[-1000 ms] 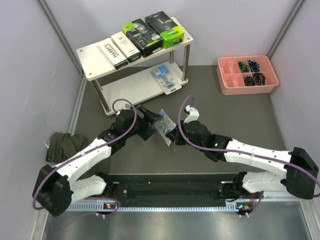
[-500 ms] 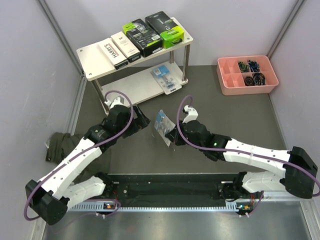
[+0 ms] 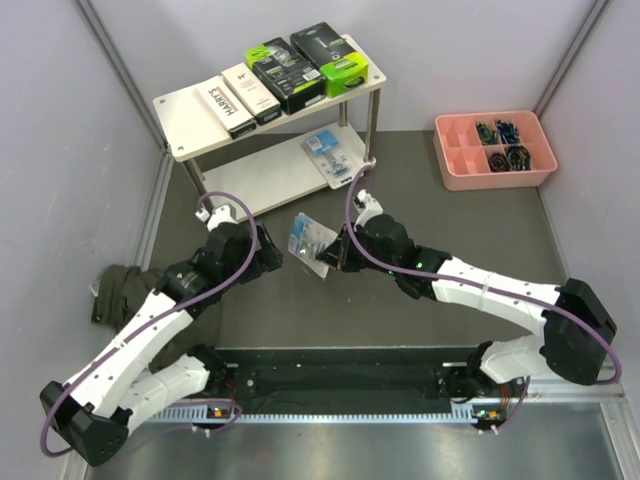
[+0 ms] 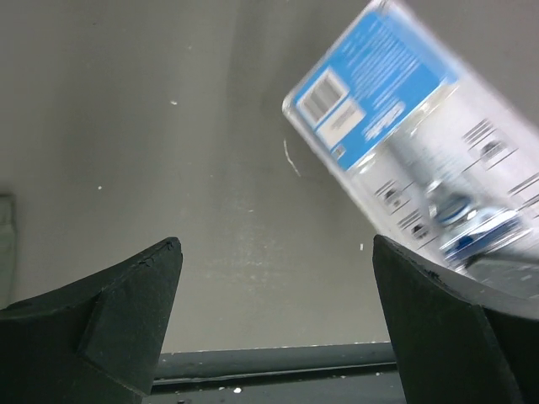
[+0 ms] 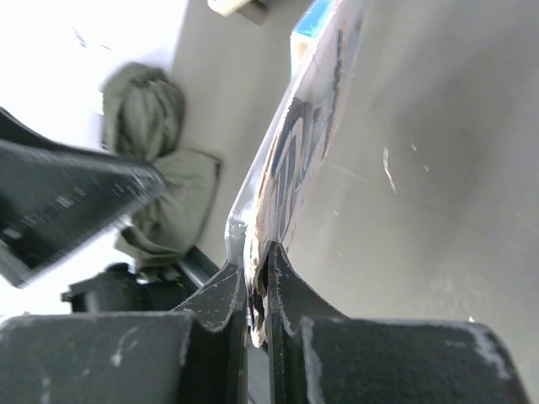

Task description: Place and organize the shaving razors onto the shelf

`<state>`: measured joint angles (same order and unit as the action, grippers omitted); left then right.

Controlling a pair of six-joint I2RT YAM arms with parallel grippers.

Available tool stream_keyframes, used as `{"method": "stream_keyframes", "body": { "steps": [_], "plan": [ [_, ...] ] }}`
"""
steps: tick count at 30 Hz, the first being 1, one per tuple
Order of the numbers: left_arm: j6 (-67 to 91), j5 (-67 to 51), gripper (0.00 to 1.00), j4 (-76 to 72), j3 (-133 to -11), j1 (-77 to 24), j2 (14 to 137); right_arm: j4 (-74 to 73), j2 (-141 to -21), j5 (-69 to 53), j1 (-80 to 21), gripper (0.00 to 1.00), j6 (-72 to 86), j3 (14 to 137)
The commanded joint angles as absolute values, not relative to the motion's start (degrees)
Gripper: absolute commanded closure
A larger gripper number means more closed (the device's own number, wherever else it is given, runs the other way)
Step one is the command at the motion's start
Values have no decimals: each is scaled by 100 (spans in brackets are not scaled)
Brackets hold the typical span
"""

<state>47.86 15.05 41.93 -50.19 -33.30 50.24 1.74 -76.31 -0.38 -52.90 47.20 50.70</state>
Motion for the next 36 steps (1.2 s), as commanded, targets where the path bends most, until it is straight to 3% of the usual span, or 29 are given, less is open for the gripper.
{"method": "stream_keyframes", "body": {
  "steps": [1, 18, 26, 36],
  "plan": [
    [4588, 1696, 1, 4324, -4931, -3314, 4878, 923, -7830, -694, -5010, 100, 4851, 5581],
    [4562, 1644, 1, 4263, -4702, -3322, 4606, 2372, -9323, -1468, -4149, 100, 5738, 6565],
    [4553, 1626, 1, 4280, -4623, -3322, 4430, 2662, -10370, -1380, -3797, 100, 6283, 7496],
    [4544, 1644, 1, 4307, -4544, -3322, 4280, 3524, -11241, -1002, -3542, 100, 7365, 7594]
  ]
}}
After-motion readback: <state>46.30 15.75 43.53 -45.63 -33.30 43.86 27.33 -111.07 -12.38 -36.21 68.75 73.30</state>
